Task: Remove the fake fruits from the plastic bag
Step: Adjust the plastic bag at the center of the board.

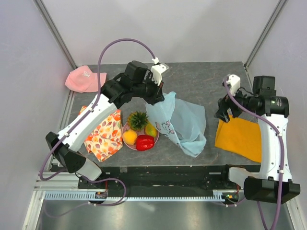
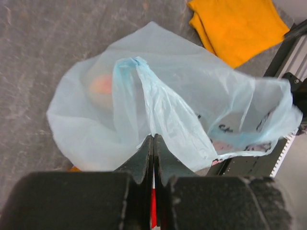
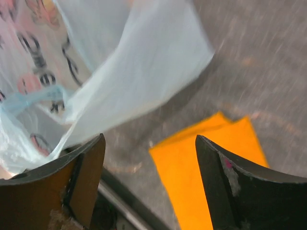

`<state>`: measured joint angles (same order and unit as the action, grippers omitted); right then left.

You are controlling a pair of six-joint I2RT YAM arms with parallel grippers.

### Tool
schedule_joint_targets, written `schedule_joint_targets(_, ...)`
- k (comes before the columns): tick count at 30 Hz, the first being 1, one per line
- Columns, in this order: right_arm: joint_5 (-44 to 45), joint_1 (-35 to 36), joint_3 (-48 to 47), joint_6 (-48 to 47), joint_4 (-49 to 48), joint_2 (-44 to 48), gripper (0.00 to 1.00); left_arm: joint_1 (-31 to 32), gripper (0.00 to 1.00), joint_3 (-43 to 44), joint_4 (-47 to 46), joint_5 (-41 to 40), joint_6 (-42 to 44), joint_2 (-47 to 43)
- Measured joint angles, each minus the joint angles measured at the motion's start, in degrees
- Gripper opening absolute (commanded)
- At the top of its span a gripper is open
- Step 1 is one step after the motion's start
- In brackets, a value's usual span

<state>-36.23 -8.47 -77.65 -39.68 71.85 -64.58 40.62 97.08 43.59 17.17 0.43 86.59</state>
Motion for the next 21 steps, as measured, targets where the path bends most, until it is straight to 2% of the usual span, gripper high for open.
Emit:
schedule_joint_targets(2,-2.97,0.26,-3.85,2.43,-2.51,-1.57,0.72,0.00,0.01,-0.39,0.07,0.04,-0.52,1.27)
schedule_joint_targets(3,-4.55,0.74,-5.57,4.07,-4.17,-2.56,0.64,0.00,0.01,-0.44,0.09,0.07,-0.70,1.81)
schedule_joint_targets(6,-7.58,4.28,-7.58,8.98,-9.81,-6.21,0.56,0.00,0.02,-0.42,-0.02,0.04,-1.03,2.21)
schedule_joint_targets(9,-8.00,11.32,-6.49,14.53,-15.21,-10.49,0.50,0.00,0.02,1.05,-0.09,0.04,-1.07,2.49)
schedule_joint_targets(13,-8.63,18.21,-3.17,24.57,-22.01,-16.28,0.47,-0.04,0.02,5.99,-0.90,0.04,-1.44,4.15)
schedule_joint_targets(21,-11.87,22.53,-4.98,36.98,-29.46,-22.18,0.45,-0.39,0.02,16.00,-2.73,-3.37,-5.33,7.58)
